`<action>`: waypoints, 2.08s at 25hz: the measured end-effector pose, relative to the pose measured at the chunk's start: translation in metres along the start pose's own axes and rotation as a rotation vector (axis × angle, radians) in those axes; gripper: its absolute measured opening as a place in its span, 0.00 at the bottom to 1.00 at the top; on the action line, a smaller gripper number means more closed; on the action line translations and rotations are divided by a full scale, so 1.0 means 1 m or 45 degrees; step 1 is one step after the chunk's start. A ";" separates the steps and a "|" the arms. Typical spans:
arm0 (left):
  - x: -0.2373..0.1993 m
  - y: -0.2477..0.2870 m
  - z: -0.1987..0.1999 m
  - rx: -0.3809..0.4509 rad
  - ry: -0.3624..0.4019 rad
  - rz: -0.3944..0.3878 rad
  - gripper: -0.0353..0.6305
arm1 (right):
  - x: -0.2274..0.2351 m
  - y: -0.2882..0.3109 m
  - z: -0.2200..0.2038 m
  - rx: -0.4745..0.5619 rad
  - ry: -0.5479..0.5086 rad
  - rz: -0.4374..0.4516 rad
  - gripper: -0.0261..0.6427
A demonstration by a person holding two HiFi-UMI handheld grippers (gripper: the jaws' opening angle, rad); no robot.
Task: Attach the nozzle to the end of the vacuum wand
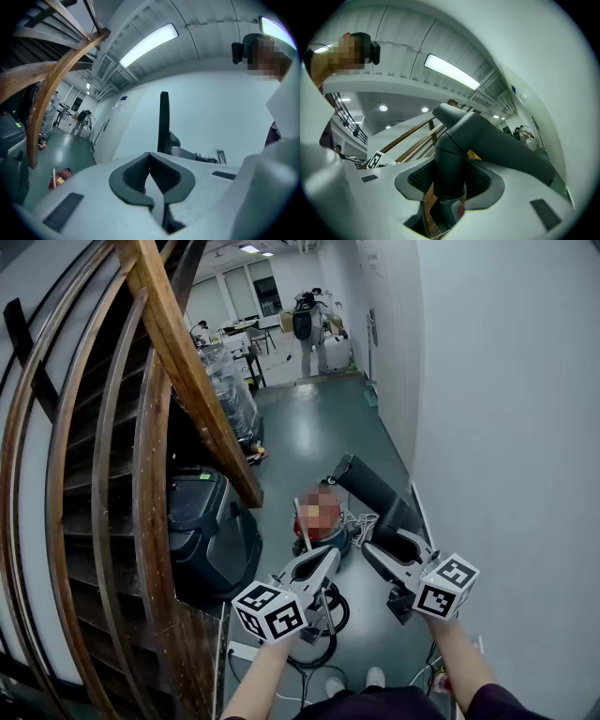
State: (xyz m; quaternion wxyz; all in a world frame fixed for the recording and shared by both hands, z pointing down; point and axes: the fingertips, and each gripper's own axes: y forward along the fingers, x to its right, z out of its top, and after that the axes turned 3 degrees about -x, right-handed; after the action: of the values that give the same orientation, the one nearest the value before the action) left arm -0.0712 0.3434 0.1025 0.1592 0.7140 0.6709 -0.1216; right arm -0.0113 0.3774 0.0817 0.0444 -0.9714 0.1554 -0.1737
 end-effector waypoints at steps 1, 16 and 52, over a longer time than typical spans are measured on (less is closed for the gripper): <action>-0.001 0.000 -0.001 -0.001 -0.001 0.000 0.06 | 0.000 0.000 -0.001 0.000 0.003 -0.001 0.32; -0.008 -0.011 -0.004 0.007 -0.028 0.010 0.06 | -0.006 -0.001 -0.003 -0.001 0.109 0.009 0.32; -0.110 0.074 -0.003 -0.019 -0.128 0.069 0.06 | 0.113 0.028 -0.023 -0.049 0.238 -0.026 0.32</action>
State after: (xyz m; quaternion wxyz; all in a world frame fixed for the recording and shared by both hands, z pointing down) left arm -0.0056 0.2401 0.1523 0.2012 0.7238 0.6432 -0.1480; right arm 0.0732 0.3144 0.1354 0.0094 -0.9532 0.1524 -0.2608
